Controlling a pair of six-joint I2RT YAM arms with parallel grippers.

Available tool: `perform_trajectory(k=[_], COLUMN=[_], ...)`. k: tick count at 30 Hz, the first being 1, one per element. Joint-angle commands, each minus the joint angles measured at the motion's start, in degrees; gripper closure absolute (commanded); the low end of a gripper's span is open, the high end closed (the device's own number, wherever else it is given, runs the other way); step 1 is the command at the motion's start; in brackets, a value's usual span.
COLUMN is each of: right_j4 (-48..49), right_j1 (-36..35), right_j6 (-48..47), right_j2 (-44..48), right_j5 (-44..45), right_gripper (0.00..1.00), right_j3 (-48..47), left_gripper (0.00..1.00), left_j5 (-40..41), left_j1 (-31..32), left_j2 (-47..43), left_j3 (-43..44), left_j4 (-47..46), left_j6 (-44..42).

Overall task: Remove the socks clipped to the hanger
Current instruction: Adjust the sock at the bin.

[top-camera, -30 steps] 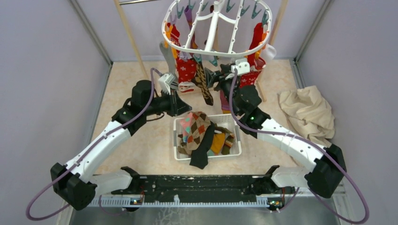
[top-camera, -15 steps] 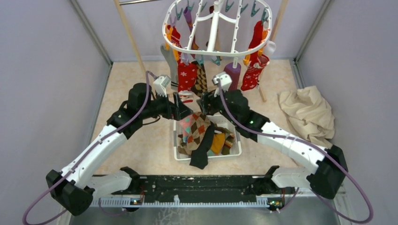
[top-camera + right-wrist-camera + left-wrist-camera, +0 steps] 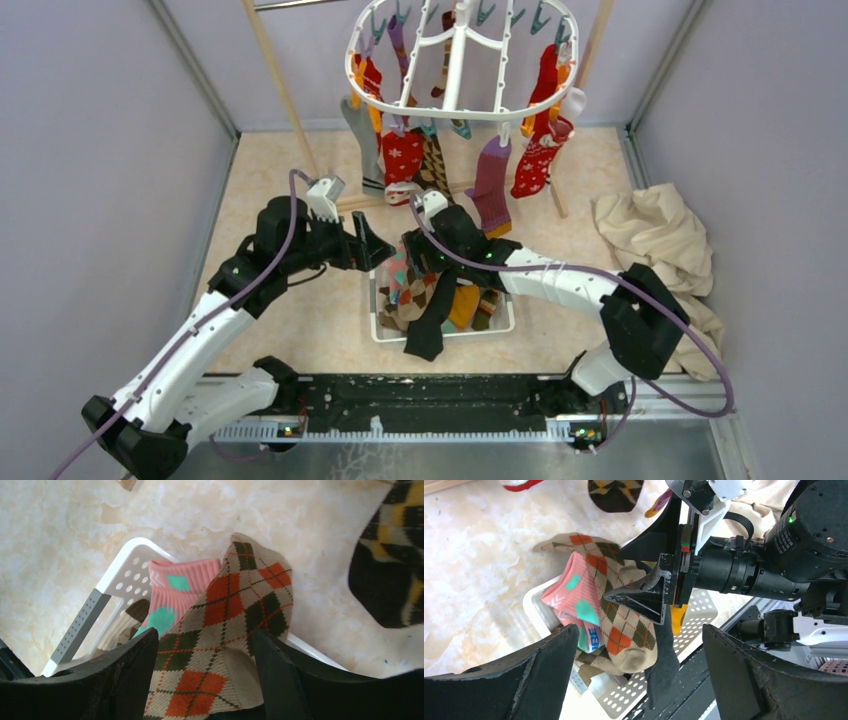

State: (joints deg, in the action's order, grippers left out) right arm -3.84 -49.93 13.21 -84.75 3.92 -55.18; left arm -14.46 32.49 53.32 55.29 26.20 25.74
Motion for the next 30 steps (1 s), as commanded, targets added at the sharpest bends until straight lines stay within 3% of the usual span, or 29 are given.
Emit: perform_trajectory(k=[1, 6, 9, 14, 20, 30], right_j4=[2.5, 2.3, 1.8, 1.0, 0.8, -1.9], right_j1=[-1.7, -3.0, -3.2, -3.2, -3.2, -3.2], right_j6=[-0.5, -0.8, -0.7, -0.9, -1.8, -4.3], right_j2=[-3.3, -5.4, -6.4, -7.6, -5.7, 8.9], right_j5=[-3.0, -3.0, -1.3, 1.3, 0.3, -2.5], right_gripper=[0.30, 0.30, 0.36, 0.68, 0.94, 0.96], right_j3=[-2.3, -1.5, -1.2, -1.8, -1.9, -0.9], left_gripper=[0.01, 0.01, 0.01, 0.01, 0.01, 0.01], left_j5=[2.7, 2.7, 2.8, 2.5, 2.4, 2.5], left_j1=[0.2, 0.2, 0.2, 0.2, 0.1, 0.1], left_j2=[-2.9, -3.9, -3.8, -3.1, -2.9, -2.4], left_j3=[-2.9, -4.0, -4.2, -4.1, -4.2, -4.3], left_j4=[2.5, 3.1, 3.2, 2.7, 2.5, 1.8], left_j6=[1.3, 1.7, 1.6, 1.6, 1.7, 1.5])
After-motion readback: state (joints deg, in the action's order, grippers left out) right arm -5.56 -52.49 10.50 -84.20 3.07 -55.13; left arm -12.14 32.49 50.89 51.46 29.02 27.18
